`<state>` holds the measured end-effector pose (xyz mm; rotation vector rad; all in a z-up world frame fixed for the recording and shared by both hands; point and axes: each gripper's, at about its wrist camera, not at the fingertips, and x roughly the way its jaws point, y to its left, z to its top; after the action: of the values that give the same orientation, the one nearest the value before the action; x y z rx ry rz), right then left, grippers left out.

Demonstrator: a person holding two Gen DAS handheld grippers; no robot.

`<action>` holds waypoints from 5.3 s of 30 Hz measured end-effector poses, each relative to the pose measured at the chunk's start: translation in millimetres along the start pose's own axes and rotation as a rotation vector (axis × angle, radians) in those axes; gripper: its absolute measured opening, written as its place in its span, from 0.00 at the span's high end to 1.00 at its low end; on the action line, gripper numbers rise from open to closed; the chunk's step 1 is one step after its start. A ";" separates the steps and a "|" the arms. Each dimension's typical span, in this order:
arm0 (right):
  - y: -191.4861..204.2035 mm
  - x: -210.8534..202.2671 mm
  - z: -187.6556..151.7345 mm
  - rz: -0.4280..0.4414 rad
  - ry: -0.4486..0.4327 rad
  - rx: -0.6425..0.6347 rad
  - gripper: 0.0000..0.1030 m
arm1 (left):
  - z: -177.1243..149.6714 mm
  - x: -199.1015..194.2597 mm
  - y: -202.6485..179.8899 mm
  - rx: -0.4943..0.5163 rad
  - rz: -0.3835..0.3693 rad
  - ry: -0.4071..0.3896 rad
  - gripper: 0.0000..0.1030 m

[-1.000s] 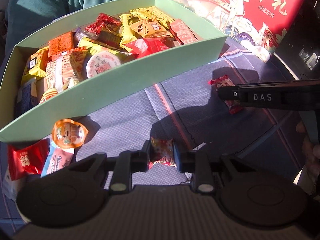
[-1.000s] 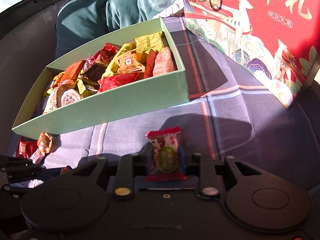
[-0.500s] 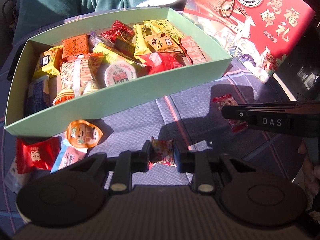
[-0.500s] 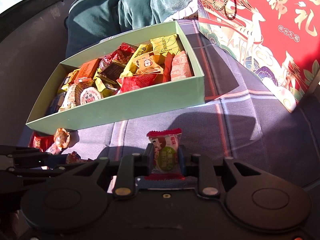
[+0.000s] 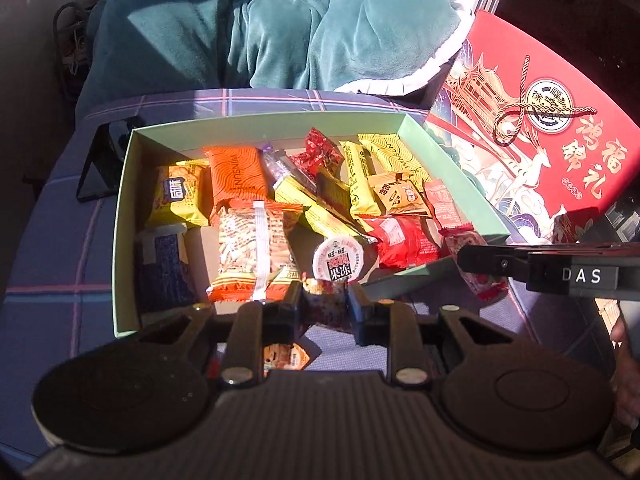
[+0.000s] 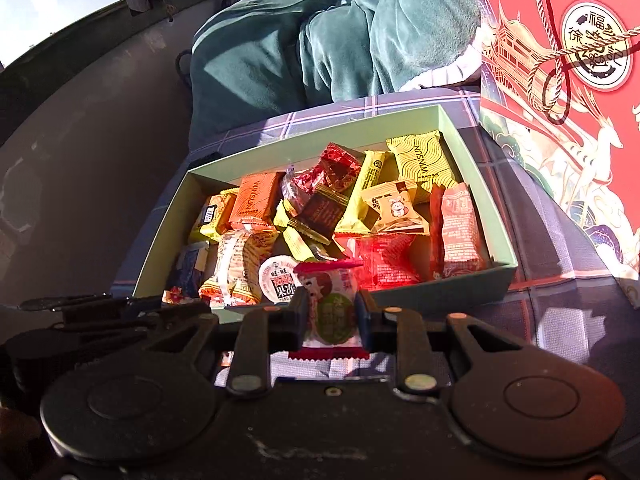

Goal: Organize snacks
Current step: 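Carry both candies over the tray and open both grippers, then move both grippers back to the snacks on the cloth, then grasp the clear cake pack with the left gripper while the right grasps a pink wrapper, then lower the cake pack and pink wrapper into the tray and release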

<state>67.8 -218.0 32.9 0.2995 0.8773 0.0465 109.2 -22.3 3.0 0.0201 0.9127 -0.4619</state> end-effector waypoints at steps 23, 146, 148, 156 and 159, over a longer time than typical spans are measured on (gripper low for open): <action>18.5 84.5 52.8 0.064 0.078 0.065 0.76 | 50.4 57.4 72.6 -0.107 0.074 0.033 0.77; 81.8 46.5 -96.9 -0.055 0.213 -0.208 0.86 | -111.0 -32.6 81.6 -0.073 0.158 0.157 0.68; 71.0 36.7 -91.5 -0.042 0.199 -0.176 0.86 | -106.2 -38.5 77.6 -0.079 0.143 0.144 0.68; 39.8 12.0 -68.1 -0.017 0.126 -0.086 0.86 | -65.1 -51.1 60.7 -0.080 0.105 0.059 0.68; 29.1 3.8 -54.9 -0.015 0.093 -0.060 0.86 | -47.0 -46.8 56.9 -0.083 0.096 0.037 0.69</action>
<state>30.6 -176.3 5.2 0.2361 0.9684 0.0732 71.6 56.6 -0.3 -0.0036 0.9624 -0.3348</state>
